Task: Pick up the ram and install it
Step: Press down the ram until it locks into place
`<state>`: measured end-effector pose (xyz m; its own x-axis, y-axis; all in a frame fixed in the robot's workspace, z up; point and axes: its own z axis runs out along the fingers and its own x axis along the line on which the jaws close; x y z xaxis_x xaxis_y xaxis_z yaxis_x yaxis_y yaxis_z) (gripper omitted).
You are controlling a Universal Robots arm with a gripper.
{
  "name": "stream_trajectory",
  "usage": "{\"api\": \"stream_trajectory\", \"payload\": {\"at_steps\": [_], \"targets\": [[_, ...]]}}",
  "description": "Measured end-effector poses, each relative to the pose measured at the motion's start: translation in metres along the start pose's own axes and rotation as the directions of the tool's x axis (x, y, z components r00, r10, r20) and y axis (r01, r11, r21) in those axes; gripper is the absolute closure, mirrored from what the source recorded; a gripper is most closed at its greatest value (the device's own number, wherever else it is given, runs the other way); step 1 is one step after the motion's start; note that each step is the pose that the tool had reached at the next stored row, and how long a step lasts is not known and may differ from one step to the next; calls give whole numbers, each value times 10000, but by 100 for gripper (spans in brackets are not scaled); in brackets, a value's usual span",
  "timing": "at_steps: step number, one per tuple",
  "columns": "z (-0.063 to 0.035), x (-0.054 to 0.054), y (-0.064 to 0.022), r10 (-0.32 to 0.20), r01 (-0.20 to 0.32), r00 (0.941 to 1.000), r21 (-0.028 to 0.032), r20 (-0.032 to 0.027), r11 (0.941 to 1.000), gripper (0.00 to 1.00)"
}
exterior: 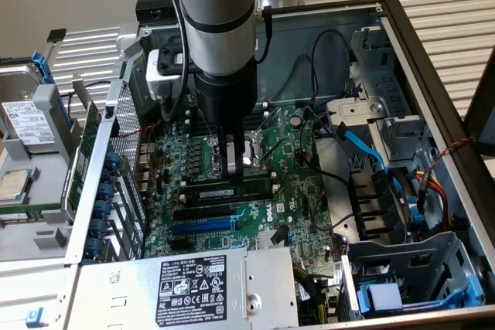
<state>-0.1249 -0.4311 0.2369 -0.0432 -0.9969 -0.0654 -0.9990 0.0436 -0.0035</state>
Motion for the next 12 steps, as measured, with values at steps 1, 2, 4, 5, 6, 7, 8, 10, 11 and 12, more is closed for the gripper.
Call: {"api": "stream_trajectory", "payload": {"at_steps": [1,2,4,5,6,7,8,10,11,12], "targets": [[-1,0,1,-1,1,10000,-1,0,10000,79],[-2,0,6,0,0,10000,-1,-1,10000,79],[-3,-3,25,-1,1,10000,0,1,10000,79],[-4,-5,36,-1,1,10000,0,1,10000,79],[-4,-8,45,-1,1,10000,1,1,10000,79],[-4,-12,52,-1,1,10000,1,2,10000,79],[-4,-17,59,-1,1,10000,0,2,10000,79],[-4,-21,65,-1,1,10000,1,1,10000,81],[-4,-24,66,-2,2,10000,0,0,10000,88],[-4,-26,66,-3,3,10000,0,0,10000,88]]}}
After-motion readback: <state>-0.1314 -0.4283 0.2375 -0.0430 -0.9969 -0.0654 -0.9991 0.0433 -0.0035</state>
